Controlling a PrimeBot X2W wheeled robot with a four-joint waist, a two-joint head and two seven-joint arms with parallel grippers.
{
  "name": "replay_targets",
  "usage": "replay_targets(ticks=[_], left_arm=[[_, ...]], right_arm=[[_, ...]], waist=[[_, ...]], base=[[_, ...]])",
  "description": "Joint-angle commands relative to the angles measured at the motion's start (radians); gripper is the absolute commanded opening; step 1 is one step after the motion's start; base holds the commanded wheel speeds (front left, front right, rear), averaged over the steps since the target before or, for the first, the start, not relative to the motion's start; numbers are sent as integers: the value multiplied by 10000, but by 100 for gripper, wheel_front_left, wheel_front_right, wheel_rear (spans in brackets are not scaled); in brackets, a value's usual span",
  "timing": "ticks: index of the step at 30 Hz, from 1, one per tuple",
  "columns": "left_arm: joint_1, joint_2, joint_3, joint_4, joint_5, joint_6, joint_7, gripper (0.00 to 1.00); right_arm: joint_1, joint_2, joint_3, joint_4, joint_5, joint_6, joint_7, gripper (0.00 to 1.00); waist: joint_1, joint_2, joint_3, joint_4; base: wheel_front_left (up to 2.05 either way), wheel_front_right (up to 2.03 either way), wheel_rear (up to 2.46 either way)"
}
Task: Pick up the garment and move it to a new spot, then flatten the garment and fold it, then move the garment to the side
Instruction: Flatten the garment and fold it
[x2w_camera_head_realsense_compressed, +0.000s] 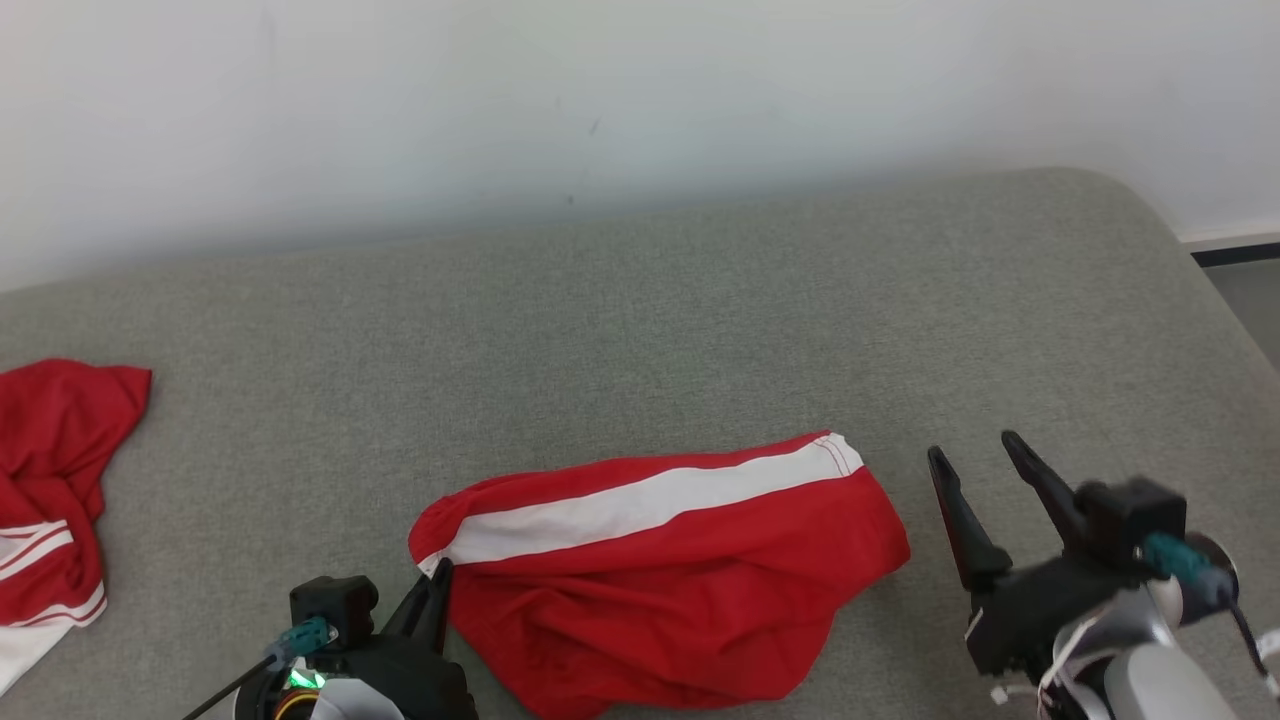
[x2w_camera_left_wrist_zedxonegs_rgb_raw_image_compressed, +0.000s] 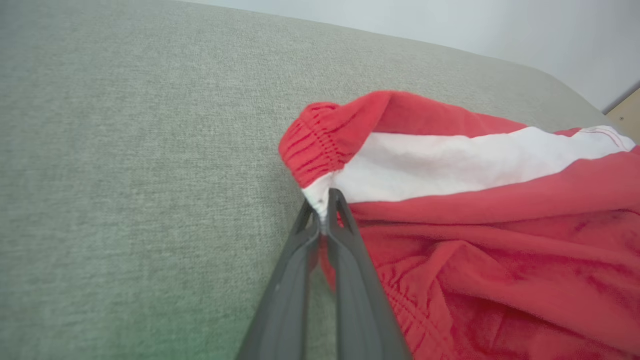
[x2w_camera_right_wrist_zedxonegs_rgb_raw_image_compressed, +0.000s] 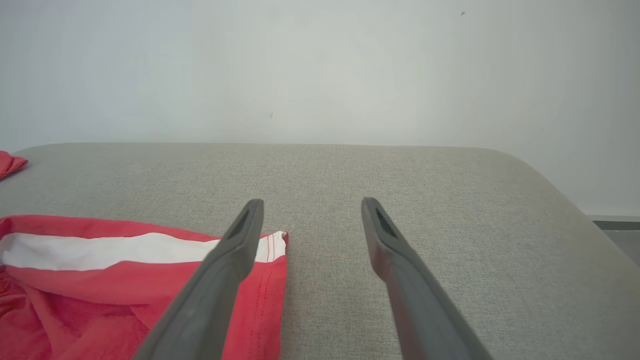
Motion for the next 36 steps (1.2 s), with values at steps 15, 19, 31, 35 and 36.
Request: replay_targets(ticks=[15,19,31,35,36], left_arm=[[-526,-115,-703,-347,-122,13,-143,0],[-636,-90,-841,-410,-157,13,-154,0],[-904,-26,-1080,-515,-233,13,-194,0],[-977,-8,-1136,-531,-237,13,-204,0],[-974,-2,-1147,-532,-243,13,-207,0]], right_arm=[[-2761,-449,445,1436,1950,-21,5400,100],[-3043,-430,331,1802,2031,-21,6367,100],[-3446,-212,-332,1687,1819,-21,8351,100],[-3471,-24,-395,1544,1747,-21,8619,100],[-3466,16,-386,1509,1746,-21,8689,100]], waist=[[1,-1,795,763],[1,-1,949,880],[1,-1,1258,1055],[1,-1,1338,1130],[1,-1,1353,1143]], base=[[0,0,0],[0,0,0],[0,0,0],[0,0,0],[0,0,0]])
